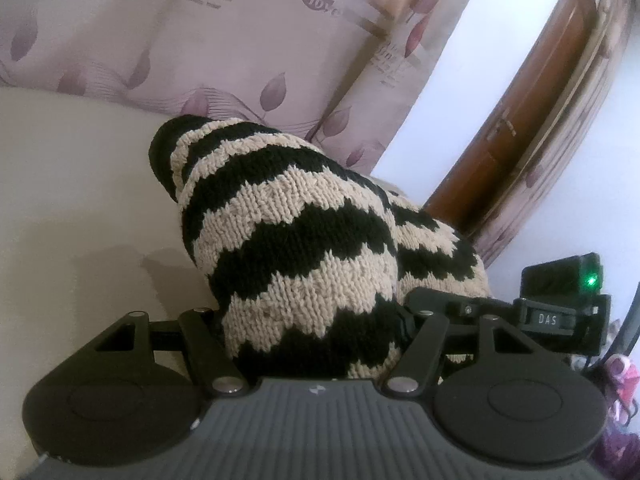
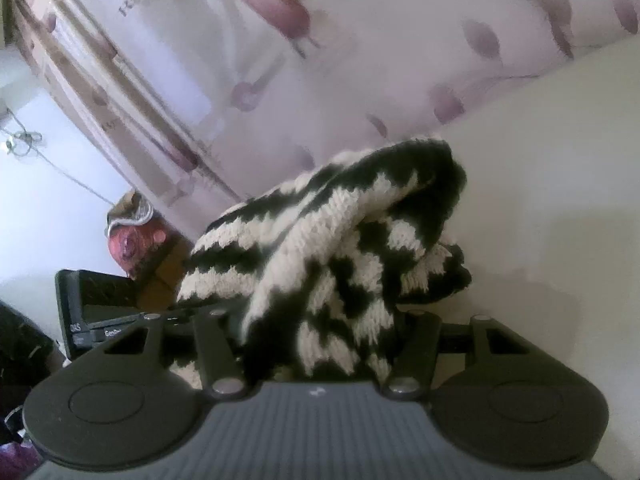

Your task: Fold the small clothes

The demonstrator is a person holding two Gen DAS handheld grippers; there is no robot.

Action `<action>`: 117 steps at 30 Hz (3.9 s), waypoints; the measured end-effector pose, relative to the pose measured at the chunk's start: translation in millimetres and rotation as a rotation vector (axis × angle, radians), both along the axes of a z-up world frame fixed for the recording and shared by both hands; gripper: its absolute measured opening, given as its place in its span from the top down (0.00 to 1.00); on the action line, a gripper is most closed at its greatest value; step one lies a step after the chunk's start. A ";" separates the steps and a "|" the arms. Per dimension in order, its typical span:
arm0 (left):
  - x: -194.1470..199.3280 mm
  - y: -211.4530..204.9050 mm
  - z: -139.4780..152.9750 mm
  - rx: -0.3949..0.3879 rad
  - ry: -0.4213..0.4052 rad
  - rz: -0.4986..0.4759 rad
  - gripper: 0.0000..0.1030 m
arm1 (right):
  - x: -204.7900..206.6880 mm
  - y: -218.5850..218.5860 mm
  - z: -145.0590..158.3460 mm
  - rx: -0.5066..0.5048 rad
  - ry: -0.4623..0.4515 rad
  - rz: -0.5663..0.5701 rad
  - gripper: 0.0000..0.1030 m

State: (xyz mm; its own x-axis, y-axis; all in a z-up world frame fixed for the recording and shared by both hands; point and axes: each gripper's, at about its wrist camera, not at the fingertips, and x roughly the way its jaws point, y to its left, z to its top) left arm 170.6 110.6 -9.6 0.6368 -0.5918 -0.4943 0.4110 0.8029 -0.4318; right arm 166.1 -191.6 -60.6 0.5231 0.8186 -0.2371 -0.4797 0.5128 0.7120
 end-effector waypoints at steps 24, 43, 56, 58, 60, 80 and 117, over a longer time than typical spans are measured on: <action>17.8 7.5 -27.0 0.085 0.012 0.041 0.32 | 9.3 20.8 -27.6 -0.097 0.061 -0.019 0.44; -4.6 -5.1 -35.9 0.237 -0.093 0.224 0.00 | -5.1 32.3 -32.2 -0.249 0.006 -0.123 0.38; -59.5 -25.3 -16.6 0.373 -0.257 0.412 0.00 | -80.5 23.7 -4.4 -0.236 -0.195 -0.335 0.21; -69.9 -31.5 -13.3 0.397 -0.289 0.448 0.00 | -96.9 25.5 3.2 -0.250 -0.237 -0.357 0.14; -81.0 -37.7 -8.9 0.412 -0.319 0.492 0.00 | -112.3 29.9 10.1 -0.282 -0.274 -0.380 0.07; -170.9 -57.9 48.4 0.442 -0.469 0.675 0.00 | -191.3 33.6 29.0 -0.402 -0.346 -0.542 0.01; -166.7 -44.5 27.1 0.371 -0.336 0.612 0.00 | -198.9 40.5 25.6 -0.477 -0.331 -0.517 0.01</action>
